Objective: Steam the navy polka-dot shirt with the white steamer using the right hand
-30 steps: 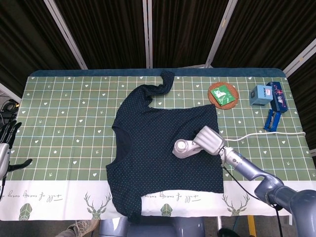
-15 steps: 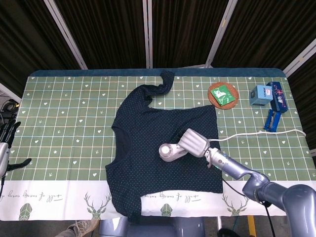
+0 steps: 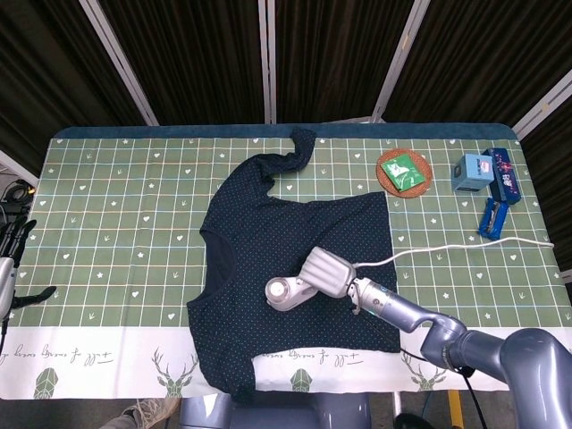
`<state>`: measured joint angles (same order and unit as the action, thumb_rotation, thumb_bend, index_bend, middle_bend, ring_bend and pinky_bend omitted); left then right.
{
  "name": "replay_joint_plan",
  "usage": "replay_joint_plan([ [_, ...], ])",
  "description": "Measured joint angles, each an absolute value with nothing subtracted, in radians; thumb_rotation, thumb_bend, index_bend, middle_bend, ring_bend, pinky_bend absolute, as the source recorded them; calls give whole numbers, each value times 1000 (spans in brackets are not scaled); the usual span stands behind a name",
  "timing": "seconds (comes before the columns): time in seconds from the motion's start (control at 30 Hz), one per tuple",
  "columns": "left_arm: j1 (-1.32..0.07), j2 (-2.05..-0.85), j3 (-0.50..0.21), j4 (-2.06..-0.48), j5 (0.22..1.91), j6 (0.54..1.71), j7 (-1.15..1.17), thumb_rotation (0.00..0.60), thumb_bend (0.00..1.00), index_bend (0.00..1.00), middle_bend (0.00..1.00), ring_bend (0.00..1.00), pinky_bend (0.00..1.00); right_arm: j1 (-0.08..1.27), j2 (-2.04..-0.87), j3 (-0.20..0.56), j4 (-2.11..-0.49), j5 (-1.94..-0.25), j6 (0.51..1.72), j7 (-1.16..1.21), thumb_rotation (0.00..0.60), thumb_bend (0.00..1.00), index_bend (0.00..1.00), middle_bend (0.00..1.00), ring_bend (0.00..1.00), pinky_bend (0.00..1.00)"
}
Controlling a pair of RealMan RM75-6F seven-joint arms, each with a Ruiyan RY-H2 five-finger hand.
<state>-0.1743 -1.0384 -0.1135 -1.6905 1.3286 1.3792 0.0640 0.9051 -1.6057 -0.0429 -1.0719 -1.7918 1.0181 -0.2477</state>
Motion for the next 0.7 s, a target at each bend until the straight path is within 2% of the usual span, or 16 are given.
replay_joint_plan([
  [0.7,-179,-1048,-106,-1699,1339,1376,86,600,0,0,0,0,0,809,-1542,-99,-946,-1770,1078,-160,600,866,655,591,638,883],
])
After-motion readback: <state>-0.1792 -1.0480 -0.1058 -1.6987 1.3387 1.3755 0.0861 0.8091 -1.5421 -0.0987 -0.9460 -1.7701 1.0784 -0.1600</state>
